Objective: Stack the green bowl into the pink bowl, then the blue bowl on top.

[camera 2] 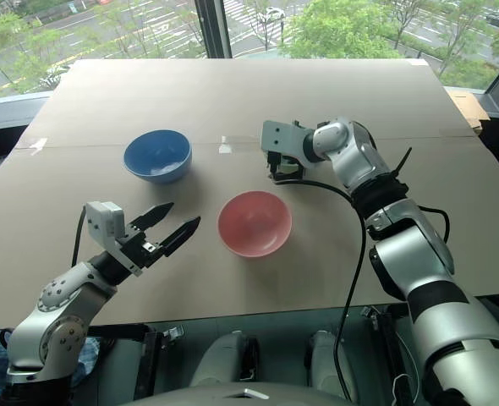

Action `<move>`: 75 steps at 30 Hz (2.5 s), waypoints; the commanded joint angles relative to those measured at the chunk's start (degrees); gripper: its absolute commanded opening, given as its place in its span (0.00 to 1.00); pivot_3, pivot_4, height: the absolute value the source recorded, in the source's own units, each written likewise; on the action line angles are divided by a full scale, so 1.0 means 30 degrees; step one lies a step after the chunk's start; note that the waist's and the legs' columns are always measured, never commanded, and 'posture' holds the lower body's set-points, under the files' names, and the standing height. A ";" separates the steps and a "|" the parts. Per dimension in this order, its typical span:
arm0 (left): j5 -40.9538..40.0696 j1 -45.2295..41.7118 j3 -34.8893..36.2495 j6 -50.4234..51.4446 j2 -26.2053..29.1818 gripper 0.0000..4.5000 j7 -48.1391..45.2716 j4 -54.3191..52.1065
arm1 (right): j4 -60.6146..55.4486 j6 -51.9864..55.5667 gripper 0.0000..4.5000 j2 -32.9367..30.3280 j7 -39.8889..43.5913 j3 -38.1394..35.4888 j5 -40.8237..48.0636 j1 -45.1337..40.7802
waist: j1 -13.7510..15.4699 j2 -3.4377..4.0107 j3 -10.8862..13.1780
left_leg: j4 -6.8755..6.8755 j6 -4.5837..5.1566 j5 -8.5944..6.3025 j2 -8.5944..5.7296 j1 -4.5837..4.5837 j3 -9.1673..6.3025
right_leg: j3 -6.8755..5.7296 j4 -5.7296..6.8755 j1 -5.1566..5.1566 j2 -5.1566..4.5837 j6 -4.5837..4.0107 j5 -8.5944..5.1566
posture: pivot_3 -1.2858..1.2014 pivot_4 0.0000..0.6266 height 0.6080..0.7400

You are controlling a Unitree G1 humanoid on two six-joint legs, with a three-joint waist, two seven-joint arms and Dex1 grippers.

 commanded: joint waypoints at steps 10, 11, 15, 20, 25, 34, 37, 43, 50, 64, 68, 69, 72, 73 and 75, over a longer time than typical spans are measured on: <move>0.0048 -0.0215 0.0173 -0.2316 -0.0346 1.00 -0.1484 -0.0753 | 0.2507 -0.1179 0.94 0.0340 -0.1224 0.0221 -0.1182 0.0267 | -0.0032 0.0006 0.0004 | -0.0012 -0.0003 0.0002 -0.0003 0.0003 0.0009 | 0.0000 -0.0001 -0.0001 0.0004 -0.0001 0.0000 | 0.52 0.24 1.00; 0.0044 -0.0238 0.0184 -0.2583 -0.0412 1.00 -0.1619 -0.0745 | 0.2619 -0.1243 0.88 0.0354 -0.1240 0.0209 -0.1213 0.0260 | -0.0038 0.0006 0.0003 | -0.0015 -0.0005 0.0003 -0.0002 0.0003 0.0013 | 0.0000 -0.0002 -0.0001 0.0008 -0.0001 0.0000 | 0.52 0.24 1.00; -0.0057 -0.0502 0.0244 -0.3348 -0.0775 1.00 -0.1722 -0.0713 | 0.3028 -0.1471 0.54 0.0391 -0.1379 0.0179 -0.1322 0.0215 | -0.0025 0.0009 0.0005 | -0.0023 -0.0012 0.0007 0.0000 0.0005 0.0010 | 0.0000 -0.0002 -0.0001 0.0013 -0.0001 0.0000 | 0.52 0.24 1.00; 0.0238 -0.0550 0.0067 -0.4477 -0.1020 1.00 -0.2245 -0.0513 | 0.3121 -0.1555 0.19 0.0419 -0.1448 0.0099 -0.1355 0.0249 | -0.0039 0.0007 0.0004 | -0.0024 -0.0013 0.0008 -0.0001 0.0009 0.0011 | 0.0002 -0.0001 -0.0001 0.0014 -0.0001 0.0000 | 0.52 0.24 1.00; 0.0408 -0.0564 -0.0090 -0.5051 -0.1125 1.00 -0.2539 -0.0308 | 0.2997 -0.1701 0.03 0.0286 -0.1485 0.0128 -0.1516 0.0438 | -0.0023 0.0009 0.0005 | -0.0030 -0.0014 0.0009 -0.0001 0.0007 0.0012 | 0.0001 -0.0003 -0.0001 0.0016 -0.0001 0.0000 | 0.52 0.24 1.00; 0.0686 -0.0526 -0.0236 -0.5680 -0.1041 1.00 -0.3181 0.0372 | -0.3348 -0.0299 0.03 -0.1560 0.0167 -0.0289 -0.1361 0.1904 | 0.0004 0.0018 0.0011 | -0.0032 -0.0014 0.0009 0.0003 0.0002 0.0005 | 0.0001 -0.0008 -0.0002 0.0015 0.0000 0.0000 | 0.52 0.24 1.00; 0.0815 -0.0467 0.0026 -0.6051 -0.0738 1.00 -0.3766 0.1065 | -0.8177 0.2191 0.03 -0.2267 0.1574 -0.1001 -0.0355 0.3003 | 0.0021 0.0017 0.0010 | -0.0042 -0.0014 0.0008 0.0010 0.0004 0.0000 | 0.0000 -0.0008 -0.0003 0.0016 0.0000 -0.0001 | 0.52 0.24 1.00; 0.0824 -0.0977 0.0505 -0.6429 0.0323 1.00 -0.4956 0.2429 | -1.6438 0.6616 0.03 -0.4290 0.4057 -0.1639 0.1326 0.4956 | 0.0118 0.0010 0.0006 | -0.0041 -0.0014 0.0009 0.0013 0.0000 -0.0014 | -0.0013 -0.0013 0.0000 0.0006 0.0000 -0.0001 | 0.52 0.24 1.00; 0.0642 -0.2026 0.0993 -0.6321 0.1797 1.00 -0.6628 0.4324 | -2.4236 1.0037 0.03 -0.6775 0.6499 -0.1312 0.4268 0.6977 | 0.0121 -0.0004 -0.0002 | -0.0022 -0.0011 0.0007 0.0004 0.0007 -0.0032 | -0.0024 -0.0045 0.0001 -0.0009 -0.0002 -0.0002 | 0.52 0.24 1.00; 0.1162 -0.4291 0.0642 -0.6297 0.3023 1.00 -0.8582 0.6711 | -2.5815 1.2129 0.48 -0.6656 0.4230 0.0031 0.4784 0.6961 | 0.0097 -0.0038 -0.0017 | 0.0007 -0.0009 0.0007 0.0003 0.0010 -0.0036 | -0.0022 -0.0024 0.0001 -0.0012 -0.0004 -0.0003 | 0.52 0.24 1.00; 0.1275 -0.4710 0.0599 -0.6240 0.3178 1.00 -0.8949 0.7149 | -2.6031 1.2553 0.81 -0.6488 0.3584 0.0143 0.4800 0.6887 | 0.0112 -0.0042 -0.0017 | 0.0010 -0.0009 0.0008 0.0003 0.0010 -0.0037 | -0.0023 -0.0023 0.0001 -0.0012 -0.0003 -0.0003 | 0.52 0.24 1.00; 0.1330 -0.4865 0.0521 -0.6265 0.3200 1.00 -0.9053 0.7322 | -2.6069 1.2776 0.89 -0.6468 0.3371 0.0094 0.4773 0.6866 | 0.0109 -0.0041 -0.0016 | 0.0011 -0.0010 0.0008 0.0004 0.0011 -0.0037 | -0.0023 -0.0021 0.0001 -0.0012 -0.0003 -0.0003 | 0.52 0.24 1.00; 0.1502 -0.5244 0.0277 -0.6442 0.3160 1.00 -0.9318 0.7693 | -2.6234 1.3611 0.97 -0.6554 0.3016 -0.0313 0.5049 0.6876 | 0.0107 -0.0045 -0.0018 | 0.0014 -0.0010 0.0008 0.0003 0.0012 -0.0035 | -0.0023 -0.0018 0.0001 -0.0012 -0.0002 -0.0003 | 0.52 0.24 1.00; 0.1529 -0.5347 0.0225 -0.6457 0.3107 1.00 -0.9356 0.7725 | -2.6277 1.3986 0.97 -0.6592 0.2899 -0.0590 0.5256 0.6879 | 0.0127 -0.0048 -0.0018 | 0.0014 -0.0010 0.0008 0.0003 0.0011 -0.0033 | -0.0022 -0.0019 0.0001 -0.0013 -0.0002 -0.0003 | 0.52 0.24 1.00; 0.1557 -0.5588 0.0139 -0.6447 0.3012 1.00 -0.9386 0.7760 | -2.6224 1.4724 0.97 -0.6799 0.2668 -0.1487 0.5770 0.6872 | 0.0118 -0.0050 -0.0018 | 0.0014 -0.0010 0.0008 0.0002 0.0007 -0.0037 | -0.0025 -0.0016 0.0001 -0.0011 -0.0002 -0.0003 | 0.52 0.24 1.00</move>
